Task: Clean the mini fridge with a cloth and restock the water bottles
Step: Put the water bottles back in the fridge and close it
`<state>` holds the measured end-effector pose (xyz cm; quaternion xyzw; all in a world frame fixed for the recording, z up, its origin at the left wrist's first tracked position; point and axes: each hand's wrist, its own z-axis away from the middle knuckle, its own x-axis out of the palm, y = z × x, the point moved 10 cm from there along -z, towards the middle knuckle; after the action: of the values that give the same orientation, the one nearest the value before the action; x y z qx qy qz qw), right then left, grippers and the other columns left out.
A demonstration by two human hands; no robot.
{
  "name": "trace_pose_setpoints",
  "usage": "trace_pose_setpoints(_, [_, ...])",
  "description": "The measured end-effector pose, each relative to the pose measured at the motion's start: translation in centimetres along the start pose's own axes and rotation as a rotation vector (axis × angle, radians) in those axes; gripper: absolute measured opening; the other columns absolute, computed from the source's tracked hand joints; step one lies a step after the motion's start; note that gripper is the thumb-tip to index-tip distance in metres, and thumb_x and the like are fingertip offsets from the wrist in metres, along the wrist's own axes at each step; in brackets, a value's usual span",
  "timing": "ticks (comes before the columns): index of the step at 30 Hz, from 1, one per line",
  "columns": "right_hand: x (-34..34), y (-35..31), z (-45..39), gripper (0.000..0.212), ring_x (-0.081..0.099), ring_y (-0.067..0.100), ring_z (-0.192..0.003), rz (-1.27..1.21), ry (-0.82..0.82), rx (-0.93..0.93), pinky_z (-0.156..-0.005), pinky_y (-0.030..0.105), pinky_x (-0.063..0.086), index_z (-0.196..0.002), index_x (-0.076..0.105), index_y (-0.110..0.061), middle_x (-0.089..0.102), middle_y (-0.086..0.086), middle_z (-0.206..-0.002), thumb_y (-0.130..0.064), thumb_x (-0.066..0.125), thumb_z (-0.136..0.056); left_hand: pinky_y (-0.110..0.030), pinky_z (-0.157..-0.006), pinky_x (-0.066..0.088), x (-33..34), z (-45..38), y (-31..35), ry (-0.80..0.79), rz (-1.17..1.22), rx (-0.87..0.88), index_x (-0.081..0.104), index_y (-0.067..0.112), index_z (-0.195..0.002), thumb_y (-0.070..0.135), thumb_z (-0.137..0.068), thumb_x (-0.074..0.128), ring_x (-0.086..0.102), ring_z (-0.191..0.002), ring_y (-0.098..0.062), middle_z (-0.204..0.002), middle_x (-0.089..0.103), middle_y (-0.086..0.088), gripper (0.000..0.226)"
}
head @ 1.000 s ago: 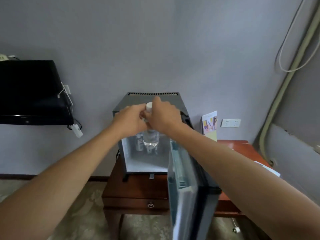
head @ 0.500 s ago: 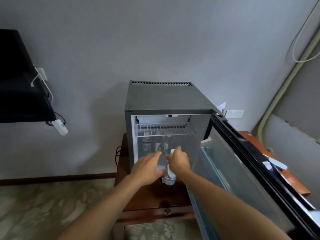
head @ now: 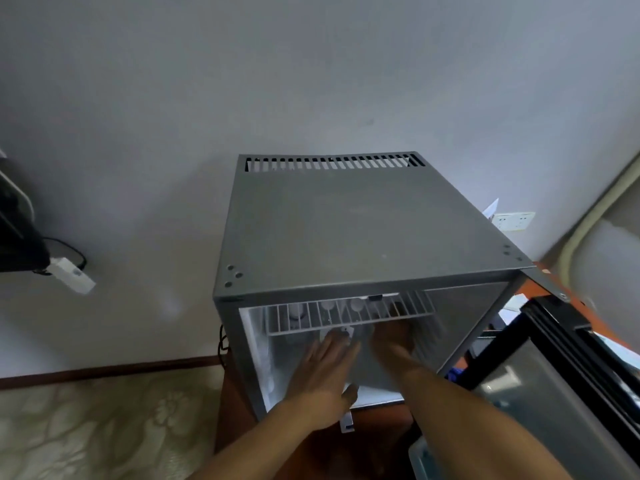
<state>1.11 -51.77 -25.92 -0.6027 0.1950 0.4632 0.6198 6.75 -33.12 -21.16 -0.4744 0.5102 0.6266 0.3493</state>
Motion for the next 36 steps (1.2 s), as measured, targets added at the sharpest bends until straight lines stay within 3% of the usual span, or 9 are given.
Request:
trace_pose_setpoints(2, [1.1,0.0,-1.3,0.045,0.048,0.026,-0.137,0.039,-0.01,0.011,-0.109,0.032,0.038,-0.147,0.047,-0.013,0.051,0.008,-0.148,-0.03,0.044,-0.106,-0.037,-0.125,-0.007,-0.4,-0.9,-0.6,-0.004,0.006,-0.013,0.009,0.028,-0.163,0.039,-0.101,0.047,-0.001,-0.157,-0.019,-0.171,0.005,0.004,0.074])
trace_pose_setpoints(5, [2.3,-0.1,-3.3,0.075,0.04,0.027,-0.143,0.092,-0.031,0.033,-0.116,0.04,0.032,-0.146,0.049,-0.02,0.043,0.007,-0.155,-0.072,0.024,-0.098,-0.033,-0.123,-0.004,-1.1,-1.4,-1.4,0.024,0.013,-0.029,0.01,0.031,-0.162,0.041,-0.1,0.047,0.01,-0.155,-0.019,-0.169,0.014,0.006,0.073])
trace_pose_setpoints(11, [-0.9,-0.6,-0.3,0.058,0.044,0.032,-0.141,0.03,0.075,0.013,-0.111,0.038,0.037,-0.155,0.034,-0.011,0.041,0.016,-0.156,-0.04,0.043,-0.105,-0.038,-0.127,-0.01,-1.0,1.9,-0.5,-0.046,0.084,-0.006,0.003,0.031,-0.163,0.041,-0.104,0.043,-0.017,-0.155,-0.013,-0.171,-0.006,0.008,0.073])
trace_pose_setpoints(16, [-4.3,-0.5,7.7,0.044,0.058,0.038,-0.122,0.037,0.107,0.071,-0.096,0.044,0.05,-0.139,0.045,-0.006,0.056,0.02,-0.137,-0.031,0.049,-0.103,-0.037,-0.126,-0.013,-4.5,8.4,1.3,0.088,-0.013,-0.019,0.007,0.027,-0.163,0.044,-0.103,0.039,-0.004,-0.158,-0.017,-0.171,0.006,0.002,0.07])
trace_pose_setpoints(21, [-6.0,-2.1,21.1,0.031,0.06,0.02,-0.089,0.022,0.038,-0.17,-0.078,0.032,0.049,-0.127,0.054,-0.015,0.064,0.006,-0.114,-0.032,0.055,-0.101,-0.045,-0.127,-0.009,-6.8,18.6,3.4,0.234,-0.103,-0.13,0.01,0.023,-0.163,0.051,-0.102,0.032,-0.002,-0.158,-0.016,-0.171,0.009,0.003,0.071])
trace_pose_setpoints(25, [-9.5,-4.2,33.3,0.056,0.045,0.021,-0.137,0.111,0.121,-0.472,-0.107,0.036,0.042,-0.149,0.042,-0.017,0.051,0.003,-0.147,-0.037,0.054,-0.098,-0.049,-0.127,-0.008,-7.7,26.0,5.2,0.295,-0.124,-0.18,0.007,0.027,-0.163,0.06,-0.101,0.022,-0.007,-0.158,-0.016,-0.172,0.002,0.003,0.072])
trace_pose_setpoints(30, [-15.3,-4.6,43.4,0.06,0.029,0.024,-0.148,0.283,0.265,-0.638,-0.123,0.041,0.021,-0.148,0.04,-0.019,0.041,0.002,-0.155,-0.046,0.052,-0.096,-0.05,-0.127,-0.007,-11.1,32.3,8.9,0.371,-0.132,-0.159,0.004,0.028,-0.164,0.064,-0.1,0.017,-0.011,-0.157,-0.016,-0.172,-0.001,0.004,0.074])
trace_pose_setpoints(33, [-22.1,-3.2,44.4,0.059,0.017,0.027,-0.152,0.491,0.412,-0.548,-0.126,0.052,0.007,-0.147,0.04,-0.025,0.029,0.005,-0.161,-0.048,0.051,-0.094,-0.05,-0.127,-0.005,-13.6,34.5,10.8,0.431,-0.119,-0.128,0.004,0.027,-0.163,0.062,-0.101,0.019,-0.011,-0.157,-0.015,-0.172,-0.002,0.004,0.073])
trace_pose_setpoints(36, [-29.9,1.8,43.9,0.062,0.023,0.034,-0.147,0.648,0.48,-0.27,-0.121,0.059,0.012,-0.146,0.041,-0.024,0.031,0.01,-0.157,-0.051,0.046,-0.09,-0.048,-0.128,-0.004,-14.1,36.6,12.7,0.453,-0.099,-0.111,0.005,0.027,-0.163,0.063,-0.1,0.016,-0.009,-0.157,-0.015,-0.172,-0.001,0.005,0.073])
